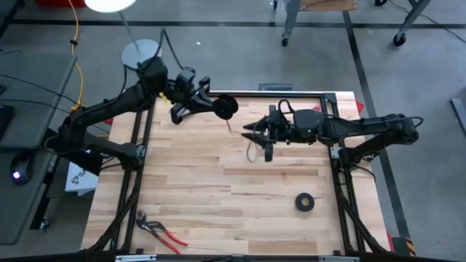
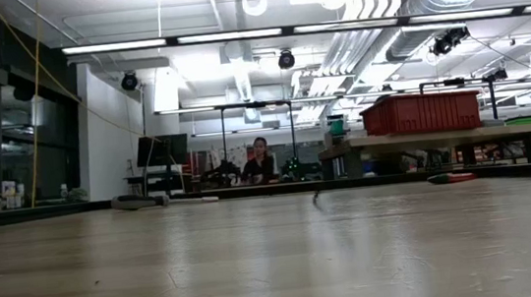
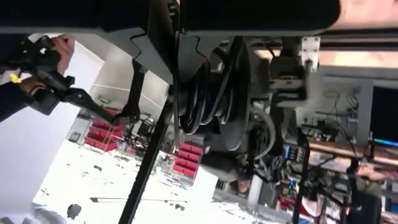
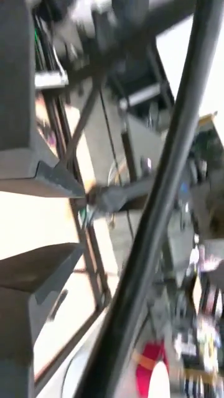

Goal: Coil cords
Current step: Coil the black wire on the black spool

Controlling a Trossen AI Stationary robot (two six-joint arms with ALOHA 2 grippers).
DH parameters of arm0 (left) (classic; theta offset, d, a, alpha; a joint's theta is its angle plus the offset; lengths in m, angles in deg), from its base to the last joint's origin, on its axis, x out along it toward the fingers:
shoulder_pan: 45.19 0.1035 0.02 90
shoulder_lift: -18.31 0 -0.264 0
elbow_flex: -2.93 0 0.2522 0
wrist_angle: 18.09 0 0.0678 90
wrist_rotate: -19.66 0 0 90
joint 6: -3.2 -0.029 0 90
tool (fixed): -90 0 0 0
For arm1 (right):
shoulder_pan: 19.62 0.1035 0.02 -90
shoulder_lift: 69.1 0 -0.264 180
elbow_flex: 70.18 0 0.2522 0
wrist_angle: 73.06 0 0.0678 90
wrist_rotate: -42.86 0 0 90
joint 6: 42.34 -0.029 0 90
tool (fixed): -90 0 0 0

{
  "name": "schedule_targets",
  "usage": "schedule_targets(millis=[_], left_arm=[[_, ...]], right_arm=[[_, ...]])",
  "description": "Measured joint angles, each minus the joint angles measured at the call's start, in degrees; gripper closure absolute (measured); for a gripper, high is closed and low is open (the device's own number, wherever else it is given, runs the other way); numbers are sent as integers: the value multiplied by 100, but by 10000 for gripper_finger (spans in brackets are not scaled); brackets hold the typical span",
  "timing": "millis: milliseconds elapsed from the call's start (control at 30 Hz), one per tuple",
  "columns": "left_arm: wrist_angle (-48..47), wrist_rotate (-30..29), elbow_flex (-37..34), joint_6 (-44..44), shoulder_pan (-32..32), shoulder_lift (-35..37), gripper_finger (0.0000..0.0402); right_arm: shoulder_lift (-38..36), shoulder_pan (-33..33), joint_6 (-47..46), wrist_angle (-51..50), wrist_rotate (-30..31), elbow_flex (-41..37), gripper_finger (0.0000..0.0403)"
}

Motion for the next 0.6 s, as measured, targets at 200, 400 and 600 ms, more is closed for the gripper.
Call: schedule_targets(millis=[200,400,600], left_arm=[[24,-21,0,-35,-2,264,402],[-310,-192,0,-329,87,456,402],[-454,-210,0,-451,151,473,402]], right_arm=[[0,-111,1,-819,590,0,273],[0,-138,-225,-1803,643,0,273],[2,-138,-299,-2021,644,-119,272]])
